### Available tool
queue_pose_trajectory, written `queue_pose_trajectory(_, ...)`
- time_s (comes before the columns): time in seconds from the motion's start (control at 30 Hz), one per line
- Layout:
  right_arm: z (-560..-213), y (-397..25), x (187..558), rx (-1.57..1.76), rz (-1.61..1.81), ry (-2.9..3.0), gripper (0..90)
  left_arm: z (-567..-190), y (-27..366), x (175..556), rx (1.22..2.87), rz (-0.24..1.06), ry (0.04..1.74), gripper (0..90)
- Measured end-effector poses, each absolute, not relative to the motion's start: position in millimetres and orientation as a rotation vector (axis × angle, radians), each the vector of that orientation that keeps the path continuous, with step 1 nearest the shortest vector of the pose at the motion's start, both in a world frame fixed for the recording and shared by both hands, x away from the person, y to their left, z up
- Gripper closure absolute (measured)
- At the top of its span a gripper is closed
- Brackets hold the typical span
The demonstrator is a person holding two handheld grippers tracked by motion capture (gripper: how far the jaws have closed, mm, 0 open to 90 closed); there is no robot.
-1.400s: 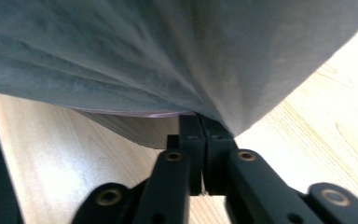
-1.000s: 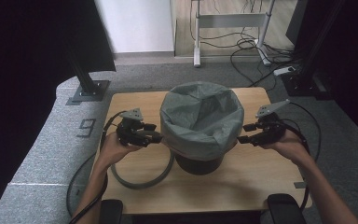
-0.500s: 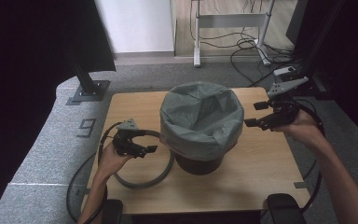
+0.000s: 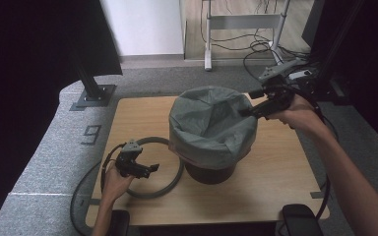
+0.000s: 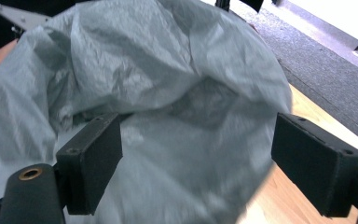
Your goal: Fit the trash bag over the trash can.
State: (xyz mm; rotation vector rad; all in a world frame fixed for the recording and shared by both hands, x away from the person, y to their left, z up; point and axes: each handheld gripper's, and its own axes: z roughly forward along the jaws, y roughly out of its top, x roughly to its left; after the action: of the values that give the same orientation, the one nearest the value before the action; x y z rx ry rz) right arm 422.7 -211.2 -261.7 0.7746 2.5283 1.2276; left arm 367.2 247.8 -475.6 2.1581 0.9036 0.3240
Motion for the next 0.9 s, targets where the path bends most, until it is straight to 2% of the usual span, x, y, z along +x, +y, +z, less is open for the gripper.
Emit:
queue_pose_trajectory(0.17,-257.5,-183.3,434.4,0.729,1.216,2.554,17.2,-489.8,259.0,361.1,2.131,0.354,0.949,0.0)
queue_pose_trajectory(0.47,-267.4,-132.2,458.6,0.666,1.166,2.608,22.6,-515.2,272.0,358.1,2.182,0.422,1.022,0.0)
queue_pose_trajectory(0.67,-296.2,-92.5,481.7,0.711,1.009,2.665,23.8,-521.5,276.8,357.7,2.17,0.404,1.028,0.0)
queue_pose_trajectory(0.9,-335.8,-69.1,500.6,0.761,0.844,2.693,17.4,-525.5,280.2,358.5,2.169,0.395,1.027,0.0)
